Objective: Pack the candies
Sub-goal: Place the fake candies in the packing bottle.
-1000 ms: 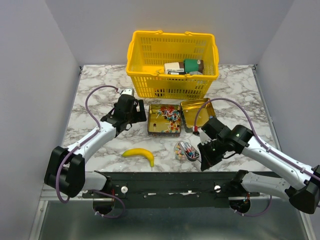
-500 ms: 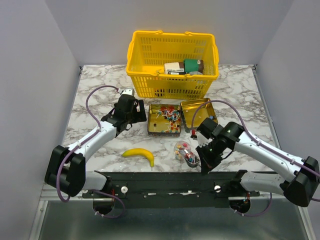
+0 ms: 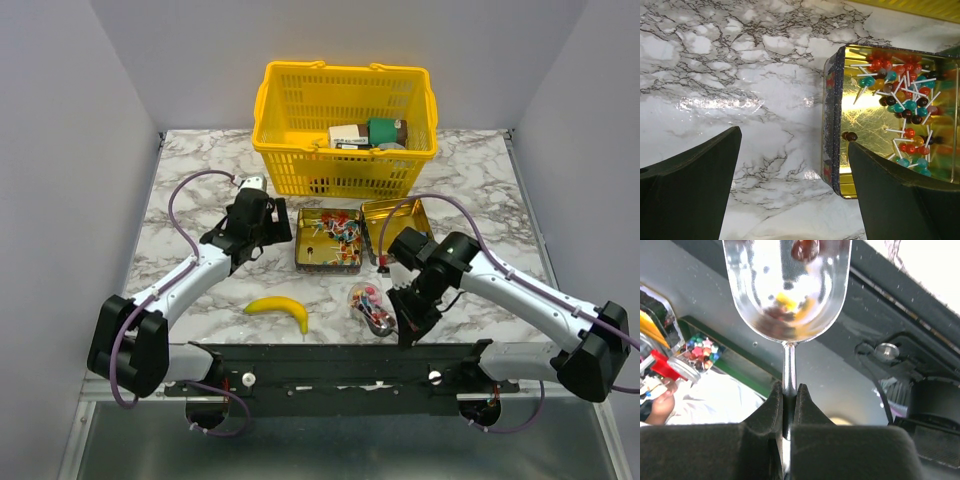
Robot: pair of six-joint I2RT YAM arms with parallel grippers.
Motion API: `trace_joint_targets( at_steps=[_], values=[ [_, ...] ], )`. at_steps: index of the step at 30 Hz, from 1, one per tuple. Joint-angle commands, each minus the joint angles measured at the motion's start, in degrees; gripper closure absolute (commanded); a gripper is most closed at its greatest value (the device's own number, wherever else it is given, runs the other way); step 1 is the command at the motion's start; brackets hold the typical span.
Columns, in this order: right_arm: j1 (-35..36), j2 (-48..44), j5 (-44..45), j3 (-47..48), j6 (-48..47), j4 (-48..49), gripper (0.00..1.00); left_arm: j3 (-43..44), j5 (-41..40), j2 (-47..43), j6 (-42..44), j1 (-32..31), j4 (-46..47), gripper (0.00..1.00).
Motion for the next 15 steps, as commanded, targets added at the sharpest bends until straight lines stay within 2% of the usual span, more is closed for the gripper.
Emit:
trace_joint_targets(
  at_steps=[1,9,15],
  values=[
    [0.0,0.3,-3.4,-0.7,1.0,-3.6,0.99,1.2,-2.3,-2.1,0.5,0.4,0.5,0.01],
    [-1.9,-0.2,-9.3,-2.9,4.5,-0.8,0.99,1.1,-1.2,-2.1,-0.1,0.4,0.8,0.01],
    [-7.5,-2.2,-14.8,-5.1,6.3,1.1,0.99,1.1,-1.2,-2.1,-0.1,0.4,0.6,0.01]
  ],
)
